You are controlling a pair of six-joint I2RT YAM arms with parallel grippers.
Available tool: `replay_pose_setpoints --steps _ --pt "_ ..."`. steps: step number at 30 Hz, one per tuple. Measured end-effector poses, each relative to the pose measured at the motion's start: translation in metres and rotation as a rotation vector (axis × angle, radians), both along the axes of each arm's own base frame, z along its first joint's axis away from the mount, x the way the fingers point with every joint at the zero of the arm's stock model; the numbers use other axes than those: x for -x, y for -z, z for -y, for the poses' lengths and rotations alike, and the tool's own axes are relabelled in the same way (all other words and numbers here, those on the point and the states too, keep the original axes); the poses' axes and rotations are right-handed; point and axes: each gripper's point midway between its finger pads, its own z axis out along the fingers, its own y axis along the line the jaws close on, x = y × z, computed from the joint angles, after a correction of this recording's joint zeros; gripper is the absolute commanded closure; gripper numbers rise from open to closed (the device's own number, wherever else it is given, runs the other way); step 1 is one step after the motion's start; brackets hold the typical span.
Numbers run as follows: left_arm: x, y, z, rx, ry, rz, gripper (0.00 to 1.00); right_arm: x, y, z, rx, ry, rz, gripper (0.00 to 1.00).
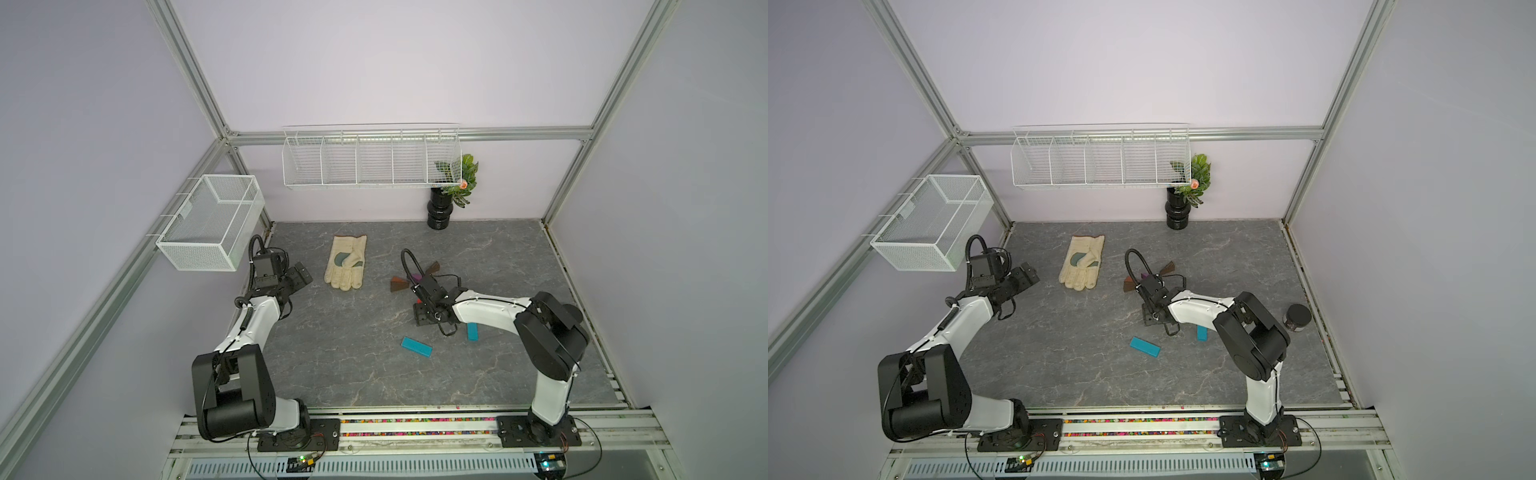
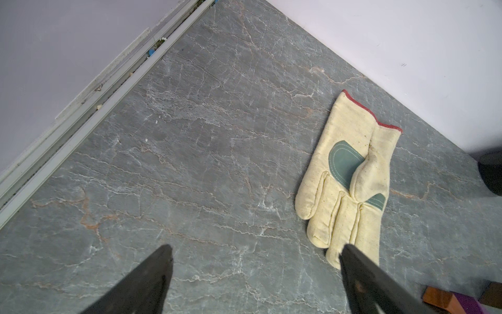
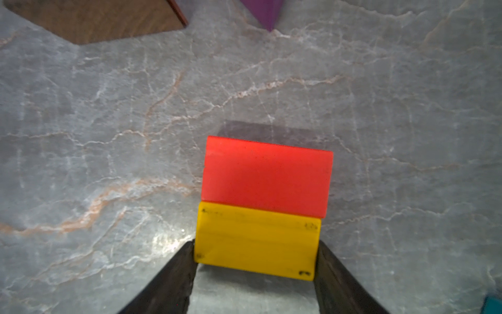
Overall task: Assemble a small pinwheel with building blocks
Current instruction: Assemble the building block at the center of the board.
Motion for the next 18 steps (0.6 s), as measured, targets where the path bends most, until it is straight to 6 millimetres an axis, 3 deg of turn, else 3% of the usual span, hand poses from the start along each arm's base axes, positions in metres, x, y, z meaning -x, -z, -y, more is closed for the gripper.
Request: replay_pose_setpoints --steps 12,18 --pt "0.0 0.002 0.0 0.001 0.0 -0.006 0.03 0.006 -0.004 0.005 0.025 -0.011 -0.023 0.14" --pt "0.0 0.005 0.001 0.007 0.006 -0.013 0.03 0.002 -0.037 0.015 -0.014 0.011 0.006 0.12"
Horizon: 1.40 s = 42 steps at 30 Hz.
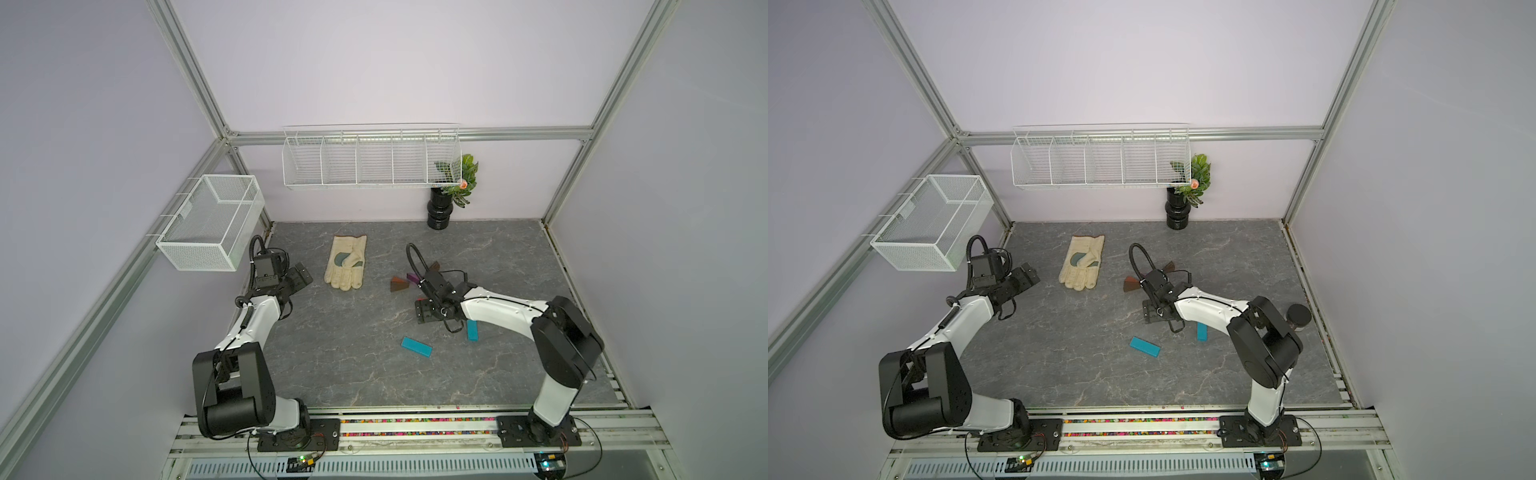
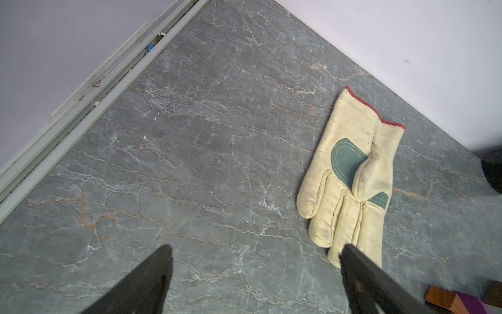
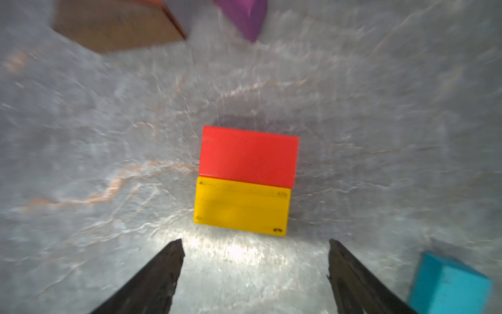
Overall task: Assemble a small pinwheel with building blocks
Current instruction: Assemble the building block at the center of the board.
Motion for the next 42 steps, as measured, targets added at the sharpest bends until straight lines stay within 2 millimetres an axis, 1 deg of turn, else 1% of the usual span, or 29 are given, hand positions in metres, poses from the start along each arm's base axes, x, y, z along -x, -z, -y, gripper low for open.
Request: replay_pose_setpoints --steps 2,6,9,14,21,29,42 --pt "0.0 0.001 0.001 0.005 0.005 -0.002 0.03 -0.005 -0.008 0.001 -0.006 0.007 0.004 0.11" --pt "-0.001 0.003 0.002 0.01 0.01 -0.007 0.03 -0.011 -0.011 -0.006 -0.005 0.005 -0.008 0.1" --pt "-0.001 0.003 0.003 0.012 0.012 -0.007 0.03 -0.015 -0.005 -0.01 0.01 0.004 -0.028 0.08" --pt "-0.001 0.003 0.003 0.014 0.014 -0.007 0.03 -0.018 0.009 -0.011 0.061 0.009 -0.072 0.07" --pt "-0.002 0.002 0.004 0.017 0.017 -0.003 0.03 -0.022 0.02 -0.013 0.094 0.012 -0.102 0.07" --pt "-0.003 0.002 0.004 0.019 0.019 -0.003 0.03 -0.021 0.037 -0.015 0.11 0.014 -0.135 0.12" --pt "-0.003 0.002 0.004 0.019 0.019 -0.004 0.03 -0.028 0.038 -0.024 0.092 0.013 -0.134 0.17"
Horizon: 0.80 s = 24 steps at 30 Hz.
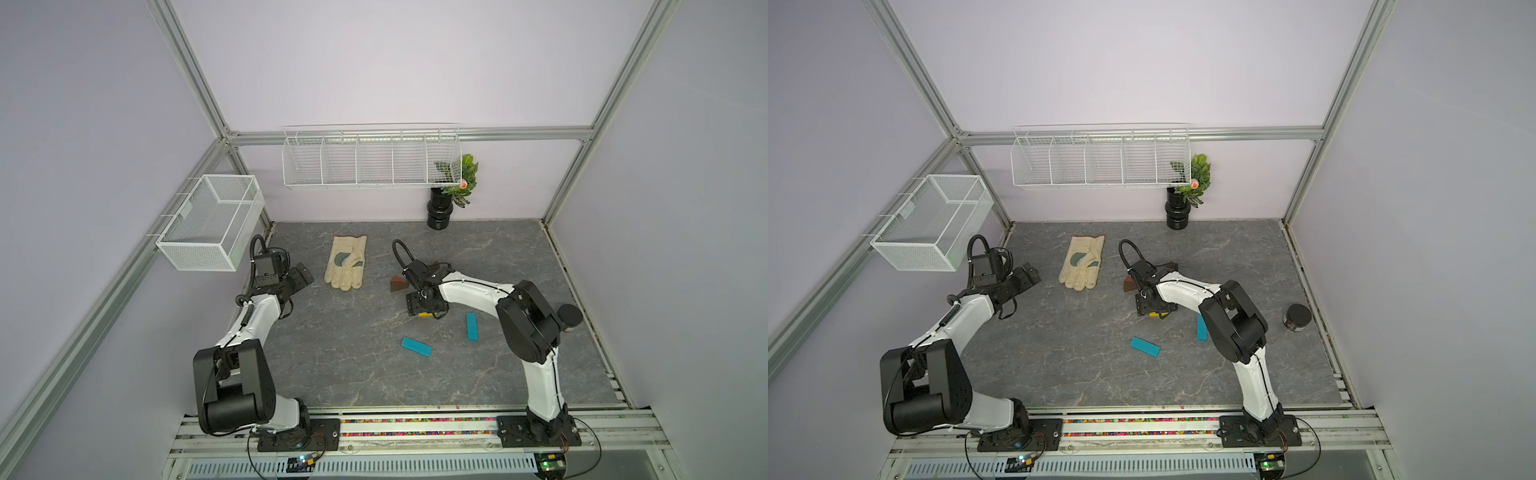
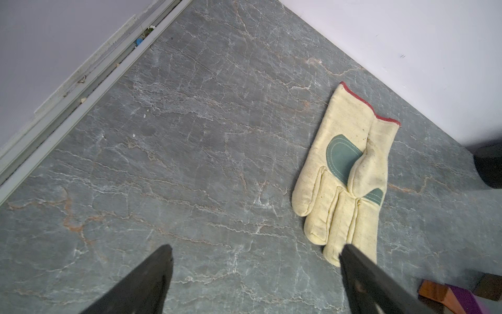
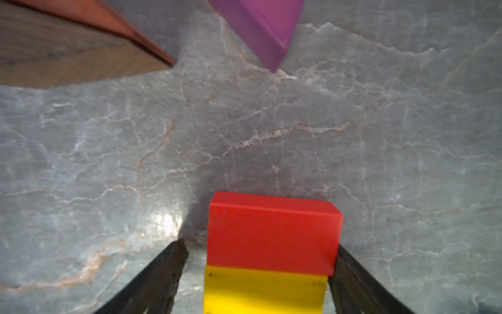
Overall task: Assemble a small pinwheel with building blocks
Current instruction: Assemble the building block at the center of the board.
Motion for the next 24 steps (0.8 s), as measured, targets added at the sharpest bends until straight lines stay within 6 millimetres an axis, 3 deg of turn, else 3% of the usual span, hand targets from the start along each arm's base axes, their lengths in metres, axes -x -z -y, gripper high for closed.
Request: replay_pose_setpoints --steps 14,24 --pt "-0.0003 0.0041 0.0 0.001 0.0 -0.011 0.03 -0.0013 0.0001 0.0016 -0.001 0.011 0.0 0.23" --pt "-0.0014 0.0029 -0.0002 0.001 0.0 -0.008 0.03 -0.0029 -0.0013 0.0028 0.002 0.01 0.008 0.11"
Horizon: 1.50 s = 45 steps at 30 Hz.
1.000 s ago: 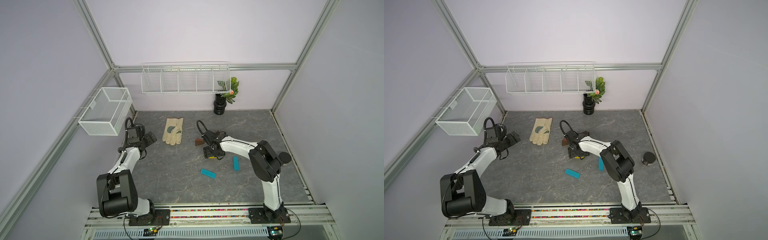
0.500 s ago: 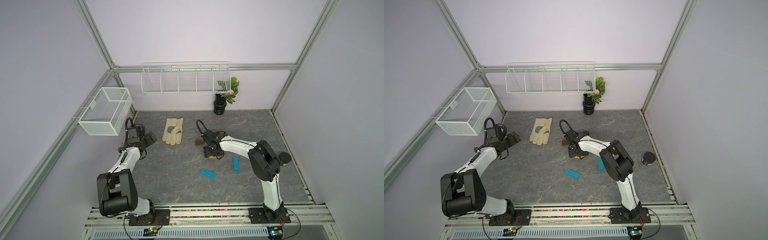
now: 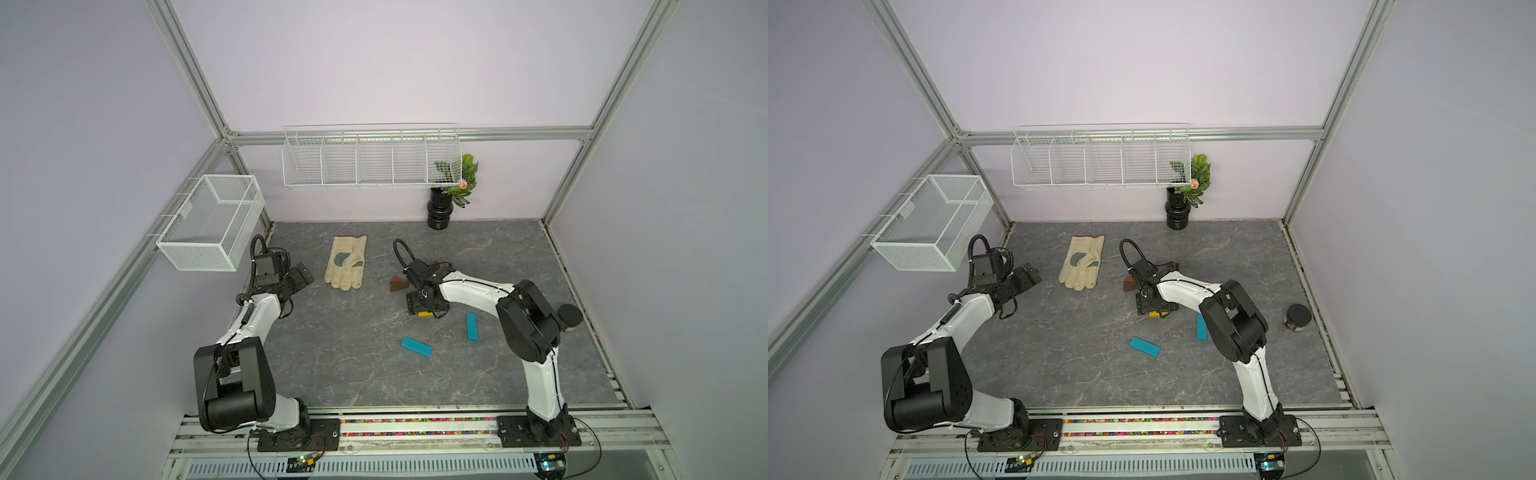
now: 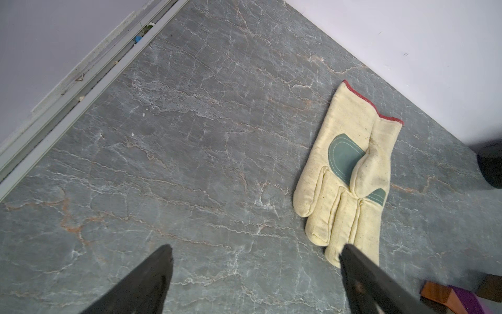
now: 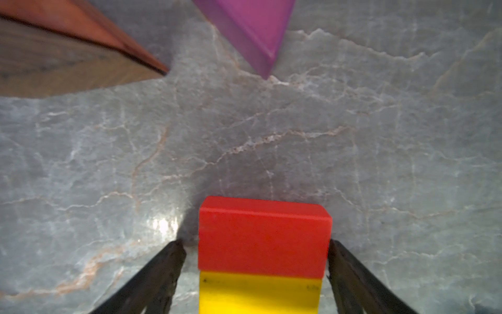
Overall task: Assemble a small pinwheel with building blocks
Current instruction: Assemble the building block at the center of the board.
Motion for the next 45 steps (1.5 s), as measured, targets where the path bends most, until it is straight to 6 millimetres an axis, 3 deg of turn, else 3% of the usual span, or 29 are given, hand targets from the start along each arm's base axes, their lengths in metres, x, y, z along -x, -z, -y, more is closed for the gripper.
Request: replay_pose_setpoints --steps 3,8,11,13,18,27,45 --pt "0.0 0.0 0.0 0.0 0.0 -0.001 0.03 -0.001 -0.011 0.0 -0.005 -0.008 0.021 0.09" --pt "0.0 0.001 0.0 0.0 0.0 -0.002 0.03 0.007 -0.056 0.007 -0.052 -0.007 0.098 0.11" --pt "0.0 0.001 0.0 0.0 0.0 -0.002 0.03 0.024 -0.068 0.009 -0.061 -0.013 0.119 0.38" --pt "0.0 0.001 0.0 0.0 0.001 -0.003 0.03 0.038 -0.062 0.01 -0.055 -0.014 0.109 0.54" --pt "0.0 0.002 0.0 0.001 0.001 -0.005 0.03 0.062 -0.029 0.018 -0.014 0.004 0.034 0.74" --pt "0.0 0.003 0.001 0.005 0.004 -0.009 0.03 0.057 0.002 0.014 0.001 0.027 0.001 0.79" --pt "0.0 0.004 0.003 0.012 0.012 -0.01 0.03 0.041 0.002 0.01 -0.045 0.054 0.019 0.8"
